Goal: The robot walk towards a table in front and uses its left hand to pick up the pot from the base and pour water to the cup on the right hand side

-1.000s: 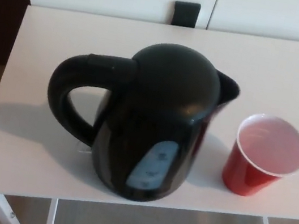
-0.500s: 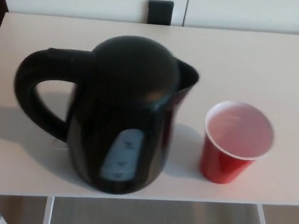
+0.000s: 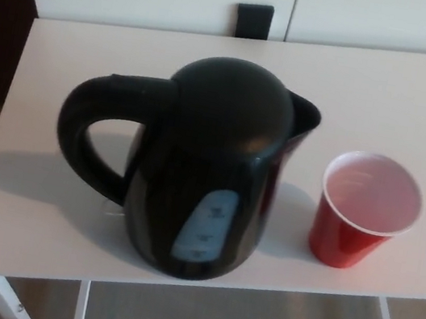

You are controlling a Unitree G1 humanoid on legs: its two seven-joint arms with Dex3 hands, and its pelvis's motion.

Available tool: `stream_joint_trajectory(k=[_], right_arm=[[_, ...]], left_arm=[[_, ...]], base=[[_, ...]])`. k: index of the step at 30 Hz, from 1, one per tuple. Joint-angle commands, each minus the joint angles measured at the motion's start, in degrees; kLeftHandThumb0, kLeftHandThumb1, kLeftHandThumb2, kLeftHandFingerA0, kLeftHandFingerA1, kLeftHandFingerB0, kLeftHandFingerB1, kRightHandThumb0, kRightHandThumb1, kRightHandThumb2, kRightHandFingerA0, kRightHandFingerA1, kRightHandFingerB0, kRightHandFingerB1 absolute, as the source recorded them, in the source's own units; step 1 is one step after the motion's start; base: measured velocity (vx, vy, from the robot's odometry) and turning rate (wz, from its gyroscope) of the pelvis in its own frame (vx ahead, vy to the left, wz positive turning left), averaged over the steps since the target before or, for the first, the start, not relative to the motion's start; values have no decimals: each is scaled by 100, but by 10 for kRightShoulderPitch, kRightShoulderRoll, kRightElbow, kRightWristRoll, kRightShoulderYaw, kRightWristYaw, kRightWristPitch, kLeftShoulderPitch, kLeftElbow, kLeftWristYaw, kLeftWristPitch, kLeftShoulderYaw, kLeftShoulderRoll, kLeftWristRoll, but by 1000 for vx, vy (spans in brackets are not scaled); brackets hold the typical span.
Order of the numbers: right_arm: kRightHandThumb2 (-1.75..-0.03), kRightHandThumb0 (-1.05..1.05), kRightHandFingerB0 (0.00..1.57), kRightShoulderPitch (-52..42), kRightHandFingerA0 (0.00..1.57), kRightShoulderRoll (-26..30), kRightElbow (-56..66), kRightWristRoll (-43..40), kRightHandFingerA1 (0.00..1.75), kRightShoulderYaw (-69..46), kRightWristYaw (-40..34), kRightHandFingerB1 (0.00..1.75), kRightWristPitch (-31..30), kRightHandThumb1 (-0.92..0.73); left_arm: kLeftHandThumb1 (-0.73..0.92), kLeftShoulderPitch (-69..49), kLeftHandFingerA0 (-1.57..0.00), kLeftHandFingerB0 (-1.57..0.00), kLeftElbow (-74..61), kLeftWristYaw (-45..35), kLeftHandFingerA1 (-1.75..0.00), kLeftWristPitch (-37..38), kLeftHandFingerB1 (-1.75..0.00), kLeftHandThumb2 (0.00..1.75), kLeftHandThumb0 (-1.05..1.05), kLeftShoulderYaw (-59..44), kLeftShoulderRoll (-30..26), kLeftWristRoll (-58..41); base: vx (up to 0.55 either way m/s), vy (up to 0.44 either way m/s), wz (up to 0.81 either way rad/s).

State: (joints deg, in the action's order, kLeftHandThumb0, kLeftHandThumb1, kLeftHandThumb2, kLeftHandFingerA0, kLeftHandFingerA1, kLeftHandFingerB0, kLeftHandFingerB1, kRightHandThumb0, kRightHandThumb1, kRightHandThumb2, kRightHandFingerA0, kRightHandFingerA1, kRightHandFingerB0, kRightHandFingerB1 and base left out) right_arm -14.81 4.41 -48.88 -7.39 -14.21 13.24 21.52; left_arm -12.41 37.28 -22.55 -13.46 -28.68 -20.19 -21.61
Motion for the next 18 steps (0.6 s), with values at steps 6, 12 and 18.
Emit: stream_joint_trajectory(k=[6, 12, 18], right_arm=[[-62, -55, 10, 1, 21, 3, 10, -6, 36, -1, -3, 27, 1, -67], [-78, -60, 6, 2, 18, 1, 27, -6, 44, 3, -6, 36, -14, -55], [-74, -51, 8, 0, 20, 4, 36, -6, 44, -1, -11, 37, -13, -59]], left_arm=[[60, 12, -42, -29, 6, 10, -36, -15, -33, 59, -16, -6, -2, -8], [60, 17, -49, -32, 9, 10, -37, -7, -33, 57, -11, -10, -5, -9], [38, -20, -42, -18, -103, 31, -58, -12, -48, 83, -9, -90, -10, -60]], base=[[-2, -16, 0], [0, 0, 0], [0, 0, 0]])
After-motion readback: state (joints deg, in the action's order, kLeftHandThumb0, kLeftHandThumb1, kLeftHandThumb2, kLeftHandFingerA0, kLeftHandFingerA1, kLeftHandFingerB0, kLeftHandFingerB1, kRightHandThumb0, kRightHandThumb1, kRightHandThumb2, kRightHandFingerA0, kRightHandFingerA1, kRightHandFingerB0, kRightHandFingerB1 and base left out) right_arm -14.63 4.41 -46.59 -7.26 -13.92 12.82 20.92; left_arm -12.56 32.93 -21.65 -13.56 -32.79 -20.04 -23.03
